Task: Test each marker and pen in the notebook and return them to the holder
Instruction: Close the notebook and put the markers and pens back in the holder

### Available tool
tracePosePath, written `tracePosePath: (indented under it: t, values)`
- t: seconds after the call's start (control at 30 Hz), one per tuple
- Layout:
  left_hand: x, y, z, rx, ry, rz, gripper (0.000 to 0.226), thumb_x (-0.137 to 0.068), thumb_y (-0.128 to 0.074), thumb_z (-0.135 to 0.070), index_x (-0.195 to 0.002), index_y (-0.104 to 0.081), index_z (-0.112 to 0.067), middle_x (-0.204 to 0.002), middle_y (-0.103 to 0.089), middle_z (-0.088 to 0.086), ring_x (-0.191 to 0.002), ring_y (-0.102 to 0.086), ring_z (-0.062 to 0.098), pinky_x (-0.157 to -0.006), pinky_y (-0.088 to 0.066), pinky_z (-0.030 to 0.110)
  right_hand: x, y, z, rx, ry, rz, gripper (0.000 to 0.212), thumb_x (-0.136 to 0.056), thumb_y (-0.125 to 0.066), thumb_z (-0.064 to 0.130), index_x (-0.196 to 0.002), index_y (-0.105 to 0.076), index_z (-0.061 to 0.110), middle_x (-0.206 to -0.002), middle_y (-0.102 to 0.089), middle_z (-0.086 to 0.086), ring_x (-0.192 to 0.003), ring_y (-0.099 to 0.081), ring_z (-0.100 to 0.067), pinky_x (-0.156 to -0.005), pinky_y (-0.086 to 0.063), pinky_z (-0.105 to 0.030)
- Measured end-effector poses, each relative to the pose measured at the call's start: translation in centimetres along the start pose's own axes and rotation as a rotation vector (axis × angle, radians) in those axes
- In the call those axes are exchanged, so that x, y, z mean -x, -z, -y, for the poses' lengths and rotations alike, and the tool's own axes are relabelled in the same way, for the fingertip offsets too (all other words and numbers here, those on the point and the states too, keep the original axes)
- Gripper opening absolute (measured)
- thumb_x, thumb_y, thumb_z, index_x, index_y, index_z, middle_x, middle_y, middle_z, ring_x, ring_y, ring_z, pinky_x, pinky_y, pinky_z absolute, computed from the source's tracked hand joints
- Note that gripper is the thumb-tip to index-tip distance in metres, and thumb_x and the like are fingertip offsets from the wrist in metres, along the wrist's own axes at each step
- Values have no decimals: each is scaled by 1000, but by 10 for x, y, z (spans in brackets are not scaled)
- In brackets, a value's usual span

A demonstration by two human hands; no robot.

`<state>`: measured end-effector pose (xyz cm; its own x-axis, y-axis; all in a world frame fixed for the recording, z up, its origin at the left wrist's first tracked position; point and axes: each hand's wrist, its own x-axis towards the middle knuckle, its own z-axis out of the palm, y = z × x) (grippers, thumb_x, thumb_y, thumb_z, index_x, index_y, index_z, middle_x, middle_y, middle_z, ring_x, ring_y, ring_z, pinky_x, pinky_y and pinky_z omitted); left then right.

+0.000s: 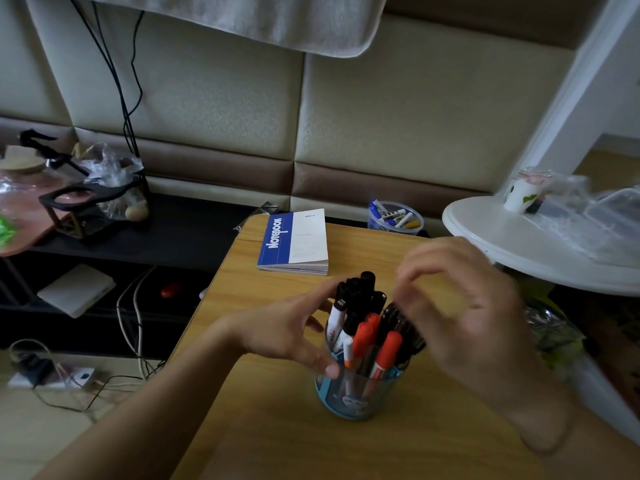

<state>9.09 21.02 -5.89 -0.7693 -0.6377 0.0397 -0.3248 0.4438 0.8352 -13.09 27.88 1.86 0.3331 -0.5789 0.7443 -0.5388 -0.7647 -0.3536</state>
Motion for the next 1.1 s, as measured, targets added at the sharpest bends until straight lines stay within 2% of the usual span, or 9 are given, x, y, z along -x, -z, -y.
tracePosePath:
  t: [0.13,0.23,0.3,0.37,0.43,0.6,0.7,0.77,1.1]
  values:
    - [1,-3,10,13,18,-16,108,-71,-83,-32,-153,-14,-35,-150,-38,-11,-138,-39,13,-109,-41,48,47,4,-12,-241,-276,-136,50,-81,-58,67,-120,-50,37,-113,-58,8,-103,-59,-20,-88,-51,-37]
    - [-3,-5,12,6,12,-40,98,-69,-84,-32,-148,-26,-36,-143,-46,-15,-133,-45,13,-107,-43,49,83,-20,-23,-248,-666,187,113,-44,-67,86,-134,-3,64,-133,-33,40,-117,-51,-2,-101,-44,-31]
    - [-7,-5,10,-20,10,-51,94,-68,-85,-33,-145,-31,-36,-139,-49,-18,-130,-47,10,-107,-44,46,93,-35,-26,-285,-816,357,132,-36,-79,77,-128,14,67,-127,-28,45,-112,-48,17,-99,-38,-14]
    - [-12,-5,8,-55,30,-68,92,-68,-85,-38,-144,-33,-37,-138,-50,-19,-129,-48,8,-106,-45,43,95,-44,-32,-305,-863,345,128,-44,-91,55,-130,4,58,-116,-44,38,-97,-45,32,-77,-37,3]
    - [-16,-2,5,-146,81,-72,90,-71,-83,-40,-143,-29,-46,-144,-44,-20,-132,-44,4,-109,-43,40,90,-48,-40,-252,-884,275,122,-48,-94,44,-134,-6,51,-106,-49,36,-90,-45,35,-66,-38,3]
    - [-29,38,32,-535,470,-110,96,-79,-71,-55,-150,-7,-49,-161,3,-17,-148,-7,19,-115,-27,51,69,-44,-84,-166,-841,177,110,-50,-92,46,-133,-20,48,-107,-43,39,-93,-43,22,-72,-34,-3]
    - [-49,52,72,-666,700,-257,90,-84,-58,-65,-151,0,-50,-164,12,-2,-149,5,37,-117,-16,62,47,-46,-126,-146,-835,129,104,-56,-91,41,-135,-24,43,-111,-46,34,-97,-49,9,-79,-38,-11]
    - [-63,53,90,-672,776,-204,83,-88,-48,-68,-150,4,-52,-163,18,1,-147,13,41,-116,-7,64,29,-50,-156,-163,-855,103,105,-59,-91,36,-140,-23,37,-116,-50,25,-105,-53,-2,-79,-41,-13]
    - [-134,31,107,-721,635,-182,53,-99,-34,-57,-148,-14,-53,-165,2,-4,-148,12,40,-117,-9,59,-31,-85,-257,-197,-890,55,109,-67,-87,34,-144,-11,44,-142,-50,6,-123,-55,-21,-100,-49,-41]
